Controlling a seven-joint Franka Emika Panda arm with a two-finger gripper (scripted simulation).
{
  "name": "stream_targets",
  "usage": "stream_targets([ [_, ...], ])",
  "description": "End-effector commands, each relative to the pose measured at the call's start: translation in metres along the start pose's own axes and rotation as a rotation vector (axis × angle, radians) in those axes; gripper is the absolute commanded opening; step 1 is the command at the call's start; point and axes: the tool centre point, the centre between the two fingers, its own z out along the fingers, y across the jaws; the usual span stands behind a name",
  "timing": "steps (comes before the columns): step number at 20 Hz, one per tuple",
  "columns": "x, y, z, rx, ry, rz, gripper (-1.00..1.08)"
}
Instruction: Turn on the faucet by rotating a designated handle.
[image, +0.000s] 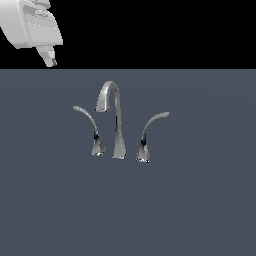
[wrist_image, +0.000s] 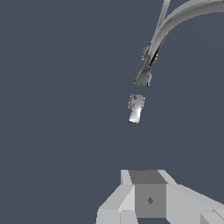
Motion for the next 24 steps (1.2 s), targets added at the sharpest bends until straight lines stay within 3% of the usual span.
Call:
stream_targets([
  [1,0.01,-0.008,0.039,-0.039,-0.018,0.067,-1.0],
  [7,0.039,-0.017,0.103,-0.105,-0.047,0.199,-1.0],
  [12,0.055,-0.018,0.133,-0.138,-0.063,0.266,-1.0],
  [24,0.053,-0.009,0.142,-0.149,-0.067,0.288,-1.0],
])
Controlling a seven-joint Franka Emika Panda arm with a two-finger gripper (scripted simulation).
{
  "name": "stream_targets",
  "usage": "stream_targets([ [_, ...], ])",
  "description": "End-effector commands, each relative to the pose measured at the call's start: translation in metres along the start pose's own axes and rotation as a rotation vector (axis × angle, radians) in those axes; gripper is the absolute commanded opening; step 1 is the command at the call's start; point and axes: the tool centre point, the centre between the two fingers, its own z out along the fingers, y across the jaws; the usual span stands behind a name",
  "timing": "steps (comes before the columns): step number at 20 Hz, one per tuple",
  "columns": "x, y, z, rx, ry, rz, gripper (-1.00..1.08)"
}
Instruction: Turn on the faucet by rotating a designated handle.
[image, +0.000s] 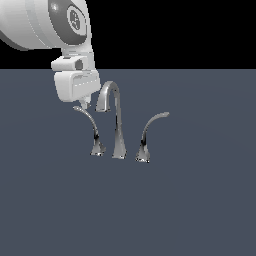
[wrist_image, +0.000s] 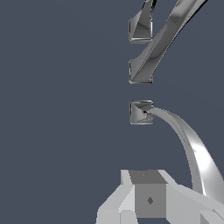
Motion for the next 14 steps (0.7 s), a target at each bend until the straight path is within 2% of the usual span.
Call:
stream_targets([
  [1,-0.004,0.008,0.0,0.0,0.0,-0.002,-1.0],
  [9,-0.017,0.037,0.0,0.0,-0.001,-0.002,-1.0],
  [11,-0.008,0.028,0.0,0.011,0.004,0.01,-1.0],
  [14,-0.006,0.037,0.0,0.009,0.003,0.008,-1.0],
])
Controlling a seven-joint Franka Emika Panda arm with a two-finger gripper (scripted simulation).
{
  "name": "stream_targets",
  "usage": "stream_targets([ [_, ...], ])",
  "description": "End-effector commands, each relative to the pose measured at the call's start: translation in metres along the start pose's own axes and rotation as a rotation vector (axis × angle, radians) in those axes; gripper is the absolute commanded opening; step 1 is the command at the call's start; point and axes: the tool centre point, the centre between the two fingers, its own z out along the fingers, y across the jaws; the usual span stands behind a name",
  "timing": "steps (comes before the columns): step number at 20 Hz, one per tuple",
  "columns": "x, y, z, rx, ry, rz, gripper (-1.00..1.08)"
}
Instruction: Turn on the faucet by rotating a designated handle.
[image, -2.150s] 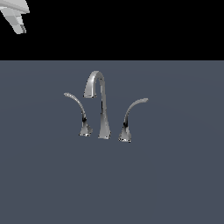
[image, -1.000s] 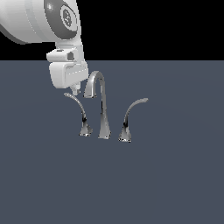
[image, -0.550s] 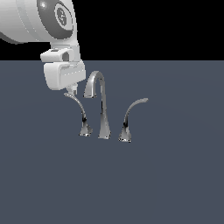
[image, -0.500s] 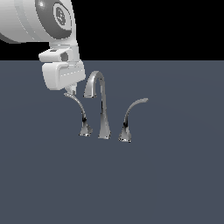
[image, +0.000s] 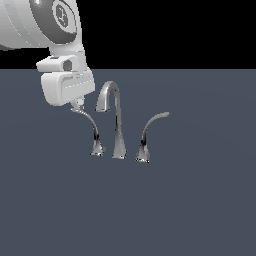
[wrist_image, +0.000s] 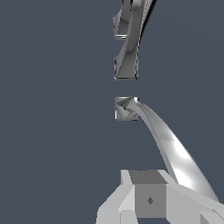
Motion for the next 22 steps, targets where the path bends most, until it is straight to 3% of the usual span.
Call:
stream_targets([
  [1,0.003,0.009,0.0,-0.009,-0.002,0.001,-1.0],
  [13,0.01,0.05,-0.001,-0.017,-0.006,-0.008,-1.0],
  [15,0.005,0.045,0.0,-0.012,-0.007,-0.016,-1.0],
  [22,0.033,0.058,0.0,-0.015,-0.006,-0.012,-1.0],
])
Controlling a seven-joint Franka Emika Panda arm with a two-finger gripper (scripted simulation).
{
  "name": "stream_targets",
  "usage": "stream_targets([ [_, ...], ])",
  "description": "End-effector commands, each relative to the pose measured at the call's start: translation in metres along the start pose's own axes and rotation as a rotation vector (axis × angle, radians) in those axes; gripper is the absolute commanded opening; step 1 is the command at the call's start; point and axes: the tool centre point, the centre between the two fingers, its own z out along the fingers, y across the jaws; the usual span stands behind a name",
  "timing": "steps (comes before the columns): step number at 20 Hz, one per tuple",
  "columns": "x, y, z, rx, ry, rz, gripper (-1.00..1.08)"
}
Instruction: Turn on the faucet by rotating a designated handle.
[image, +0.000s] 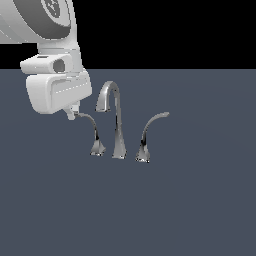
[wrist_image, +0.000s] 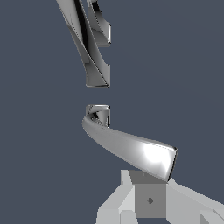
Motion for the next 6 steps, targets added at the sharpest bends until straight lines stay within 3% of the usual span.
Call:
stream_targets([
  [1,0.019,0.003,0.0,-0.005,0.001,0.017,-1.0],
  [6,0.035,0.011,-0.001,-0.007,0.001,0.02,-1.0],
])
